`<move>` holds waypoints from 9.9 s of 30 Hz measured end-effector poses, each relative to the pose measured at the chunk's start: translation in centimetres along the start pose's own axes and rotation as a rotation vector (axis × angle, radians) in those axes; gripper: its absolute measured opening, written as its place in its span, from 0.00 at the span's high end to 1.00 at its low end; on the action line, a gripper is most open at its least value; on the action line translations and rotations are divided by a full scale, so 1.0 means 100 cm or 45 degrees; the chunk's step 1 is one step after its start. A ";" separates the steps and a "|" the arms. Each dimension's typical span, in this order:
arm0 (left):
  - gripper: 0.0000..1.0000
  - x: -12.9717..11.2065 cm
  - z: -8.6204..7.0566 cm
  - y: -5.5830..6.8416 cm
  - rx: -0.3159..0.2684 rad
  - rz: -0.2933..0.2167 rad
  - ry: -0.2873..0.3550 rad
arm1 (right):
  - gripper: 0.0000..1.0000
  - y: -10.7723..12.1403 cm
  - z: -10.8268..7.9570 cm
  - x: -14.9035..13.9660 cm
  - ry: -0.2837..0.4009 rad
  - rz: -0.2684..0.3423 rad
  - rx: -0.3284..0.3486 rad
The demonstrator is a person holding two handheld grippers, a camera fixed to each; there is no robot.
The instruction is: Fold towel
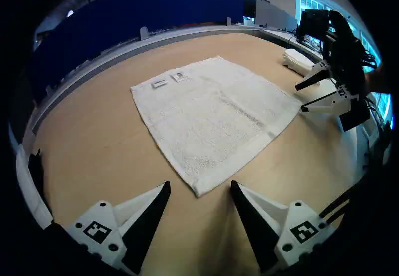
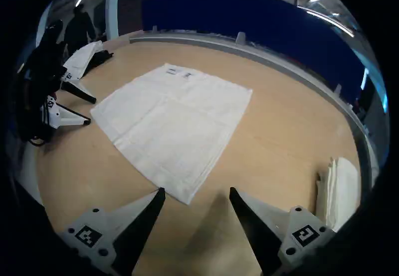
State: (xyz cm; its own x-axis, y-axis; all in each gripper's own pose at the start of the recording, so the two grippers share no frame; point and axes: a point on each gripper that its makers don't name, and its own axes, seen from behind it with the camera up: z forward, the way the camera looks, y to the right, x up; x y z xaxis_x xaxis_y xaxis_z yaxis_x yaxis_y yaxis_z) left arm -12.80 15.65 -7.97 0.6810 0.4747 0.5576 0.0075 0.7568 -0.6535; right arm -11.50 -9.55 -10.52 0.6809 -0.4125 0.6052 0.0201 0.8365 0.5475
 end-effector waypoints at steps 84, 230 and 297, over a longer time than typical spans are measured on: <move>0.91 0.011 -0.021 0.004 0.077 -0.094 -0.087 | 0.88 -0.013 -0.013 0.015 -0.002 0.072 0.066; 0.43 0.083 0.032 -0.072 0.179 -0.285 0.017 | 0.08 0.076 0.053 0.107 0.032 0.167 -0.181; 0.13 0.016 -0.077 -0.031 0.323 -0.384 0.054 | 0.01 0.019 -0.002 0.032 -0.071 0.010 0.006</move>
State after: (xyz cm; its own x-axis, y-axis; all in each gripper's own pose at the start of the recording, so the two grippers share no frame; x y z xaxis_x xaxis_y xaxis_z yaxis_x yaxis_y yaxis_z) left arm -6.13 10.60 -8.98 0.7054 0.1996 0.6802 0.0341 0.9489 -0.3138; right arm -9.10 -9.25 -7.67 0.6390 -0.4257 0.6407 0.0117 0.8382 0.5453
